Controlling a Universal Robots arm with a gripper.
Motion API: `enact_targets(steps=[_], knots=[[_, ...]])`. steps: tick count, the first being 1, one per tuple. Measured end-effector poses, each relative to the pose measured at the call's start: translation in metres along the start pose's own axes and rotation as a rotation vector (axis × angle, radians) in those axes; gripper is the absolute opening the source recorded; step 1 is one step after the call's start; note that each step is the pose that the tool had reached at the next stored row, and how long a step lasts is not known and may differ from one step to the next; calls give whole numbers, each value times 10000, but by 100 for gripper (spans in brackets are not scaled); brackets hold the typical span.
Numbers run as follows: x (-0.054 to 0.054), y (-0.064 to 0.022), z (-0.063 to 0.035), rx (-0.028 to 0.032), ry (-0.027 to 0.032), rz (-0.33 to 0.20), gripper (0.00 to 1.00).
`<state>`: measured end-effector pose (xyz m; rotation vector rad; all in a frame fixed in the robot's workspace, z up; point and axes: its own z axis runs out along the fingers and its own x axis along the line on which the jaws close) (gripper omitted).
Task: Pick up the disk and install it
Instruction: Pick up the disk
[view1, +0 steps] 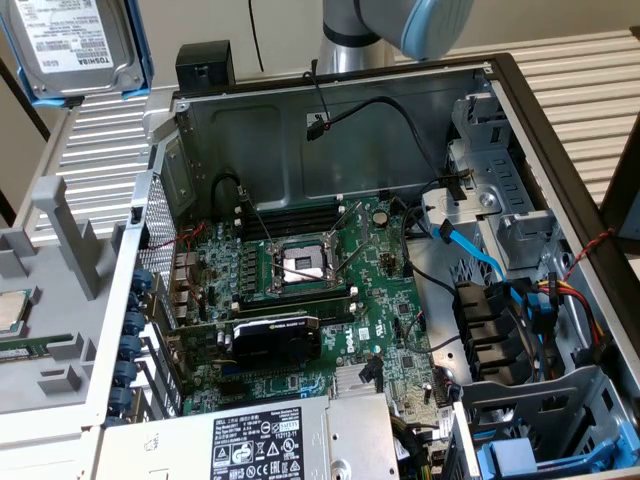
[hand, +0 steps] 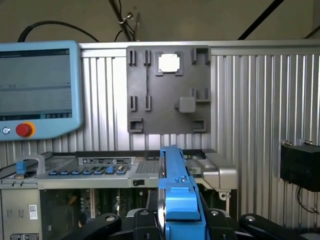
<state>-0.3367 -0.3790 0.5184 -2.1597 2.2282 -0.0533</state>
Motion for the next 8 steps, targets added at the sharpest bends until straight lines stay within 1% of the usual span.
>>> enact_targets(steps=[1,3,8], knots=[[30,-21,1,-2,-1,0,37],[69,-94,4,-2,-2,0,37],[103,-292,15,-2,-2,0,37]])
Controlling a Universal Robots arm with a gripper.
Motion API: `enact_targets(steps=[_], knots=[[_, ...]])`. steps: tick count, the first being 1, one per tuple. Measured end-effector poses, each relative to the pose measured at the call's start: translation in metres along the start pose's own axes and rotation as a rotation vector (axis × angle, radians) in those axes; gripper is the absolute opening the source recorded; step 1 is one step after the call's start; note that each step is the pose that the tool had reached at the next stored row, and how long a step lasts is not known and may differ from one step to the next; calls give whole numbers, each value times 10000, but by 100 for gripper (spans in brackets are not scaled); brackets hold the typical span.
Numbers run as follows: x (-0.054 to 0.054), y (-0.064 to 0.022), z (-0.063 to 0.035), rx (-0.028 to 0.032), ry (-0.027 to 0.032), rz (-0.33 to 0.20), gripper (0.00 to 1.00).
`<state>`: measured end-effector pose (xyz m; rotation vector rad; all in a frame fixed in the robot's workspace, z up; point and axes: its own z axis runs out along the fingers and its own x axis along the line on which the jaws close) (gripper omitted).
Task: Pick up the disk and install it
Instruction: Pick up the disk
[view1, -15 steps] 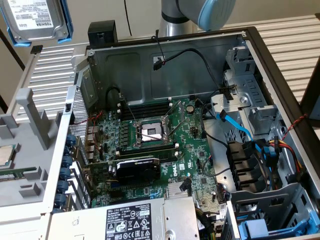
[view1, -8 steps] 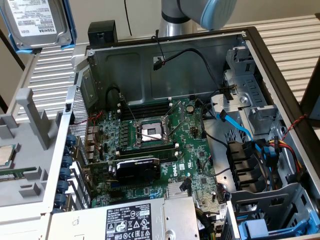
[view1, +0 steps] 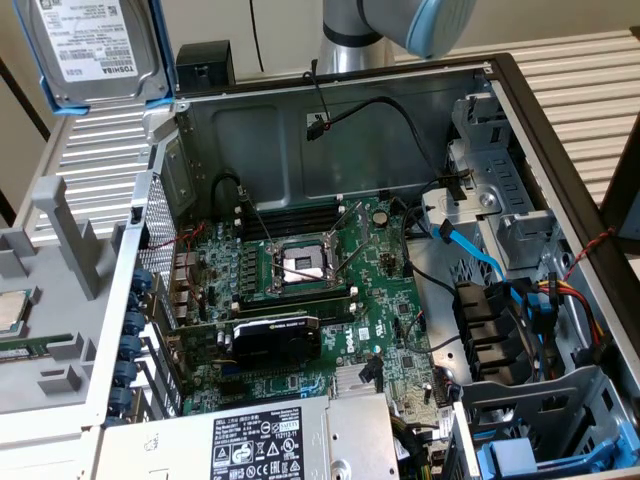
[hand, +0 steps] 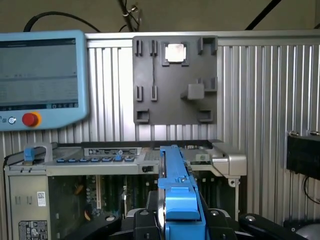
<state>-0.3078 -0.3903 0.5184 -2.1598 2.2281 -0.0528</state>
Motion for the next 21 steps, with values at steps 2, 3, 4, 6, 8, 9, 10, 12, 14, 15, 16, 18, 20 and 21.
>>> enact_targets(steps=[2,3,4,6,8,9,10,12,14,15,16,18,20,21], knots=[[13,-87,4,-1,1,0,37],[24,-129,6,-1,1,1,37],[56,-207,10,0,0,1,37],[95,-283,14,-1,0,1,37],[149,-347,16,-2,1,0,37],[179,-374,18,-1,1,0,37],[206,-399,19,-1,1,1,37],[251,-445,22,-3,-1,0,37],[275,-451,23,-4,-5,-12,37],[284,-451,24,-5,-4,-11,37],[297,-452,24,-5,-4,-12,37],[314,-461,26,-4,-4,-3,37],[328,-506,28,-3,-2,-4,37],[341,-541,29,-3,-1,-3,37]])
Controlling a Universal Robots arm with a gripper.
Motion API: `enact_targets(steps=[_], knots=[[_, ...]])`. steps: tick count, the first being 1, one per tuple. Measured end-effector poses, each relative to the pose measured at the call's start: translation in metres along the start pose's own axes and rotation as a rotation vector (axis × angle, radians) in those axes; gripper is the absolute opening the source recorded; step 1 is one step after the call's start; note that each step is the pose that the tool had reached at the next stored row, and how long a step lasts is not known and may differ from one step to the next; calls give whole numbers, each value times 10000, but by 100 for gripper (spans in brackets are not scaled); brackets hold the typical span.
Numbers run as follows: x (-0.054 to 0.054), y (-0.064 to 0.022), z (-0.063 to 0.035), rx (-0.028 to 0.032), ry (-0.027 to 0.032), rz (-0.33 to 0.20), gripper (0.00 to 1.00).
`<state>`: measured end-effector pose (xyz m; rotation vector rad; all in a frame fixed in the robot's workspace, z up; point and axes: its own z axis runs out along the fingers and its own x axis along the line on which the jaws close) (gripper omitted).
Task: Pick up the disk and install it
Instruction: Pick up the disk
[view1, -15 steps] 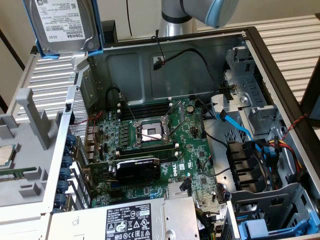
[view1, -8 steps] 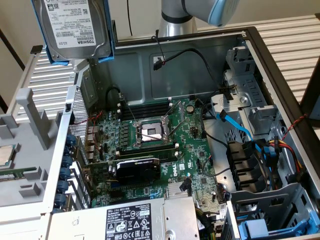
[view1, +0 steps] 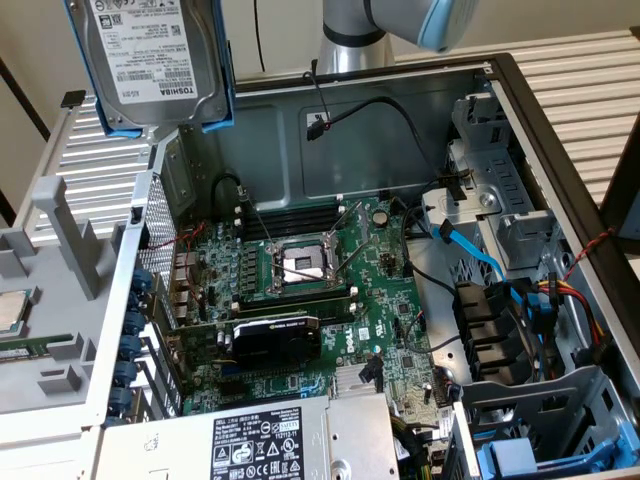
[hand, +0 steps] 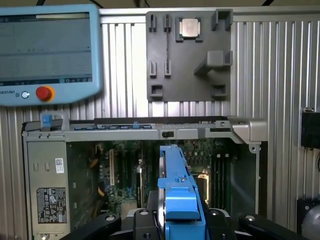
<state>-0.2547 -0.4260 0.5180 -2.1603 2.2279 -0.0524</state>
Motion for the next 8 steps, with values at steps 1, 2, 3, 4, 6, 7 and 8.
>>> enact_targets(steps=[1,2,3,4,6,7,8], knots=[[18,-39,2,1,0,0,37],[37,-78,4,-2,-1,-1,37],[56,-113,6,-6,-1,0,37],[83,-142,6,-10,2,-1,37],[160,-167,8,-14,0,-1,37],[201,-173,8,-14,-1,0,37],[243,-181,9,-13,0,-1,37]])
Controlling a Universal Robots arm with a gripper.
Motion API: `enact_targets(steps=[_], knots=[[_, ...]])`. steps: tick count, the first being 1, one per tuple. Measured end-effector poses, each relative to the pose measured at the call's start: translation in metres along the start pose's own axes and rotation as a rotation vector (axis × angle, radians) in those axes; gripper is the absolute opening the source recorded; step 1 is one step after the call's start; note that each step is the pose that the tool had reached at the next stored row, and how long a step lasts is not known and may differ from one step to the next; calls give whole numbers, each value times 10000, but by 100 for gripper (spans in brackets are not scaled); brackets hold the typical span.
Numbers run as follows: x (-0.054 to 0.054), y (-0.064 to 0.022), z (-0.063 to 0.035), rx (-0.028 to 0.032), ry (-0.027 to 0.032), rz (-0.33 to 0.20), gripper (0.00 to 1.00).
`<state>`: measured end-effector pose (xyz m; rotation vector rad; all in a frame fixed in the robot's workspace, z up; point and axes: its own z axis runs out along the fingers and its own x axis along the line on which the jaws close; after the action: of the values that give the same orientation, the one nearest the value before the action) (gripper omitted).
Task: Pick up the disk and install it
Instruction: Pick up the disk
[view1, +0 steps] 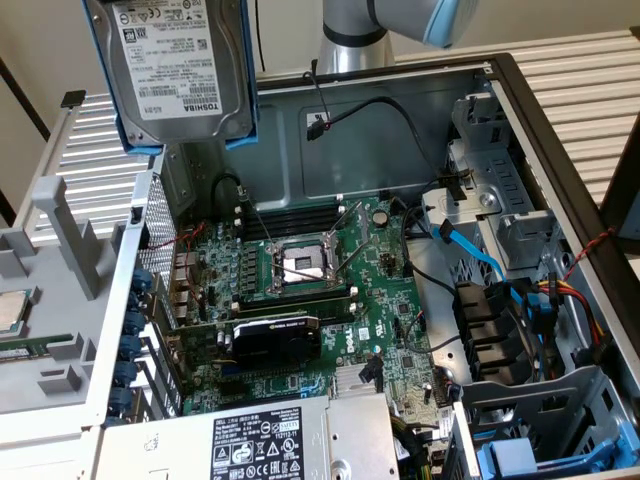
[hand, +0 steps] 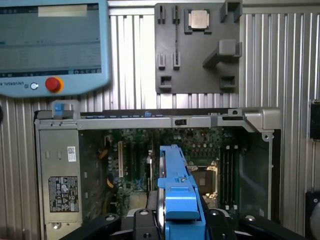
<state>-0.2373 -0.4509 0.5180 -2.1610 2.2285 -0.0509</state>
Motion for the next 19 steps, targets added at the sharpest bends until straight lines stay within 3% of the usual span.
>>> enact_targets(steps=[4,9,16,19], knots=[[151,-74,3,-5,0,-1,37],[270,-241,11,-36,1,0,37],[307,-506,24,-133,11,-13,37],[312,-621,30,-193,76,-16,37]])
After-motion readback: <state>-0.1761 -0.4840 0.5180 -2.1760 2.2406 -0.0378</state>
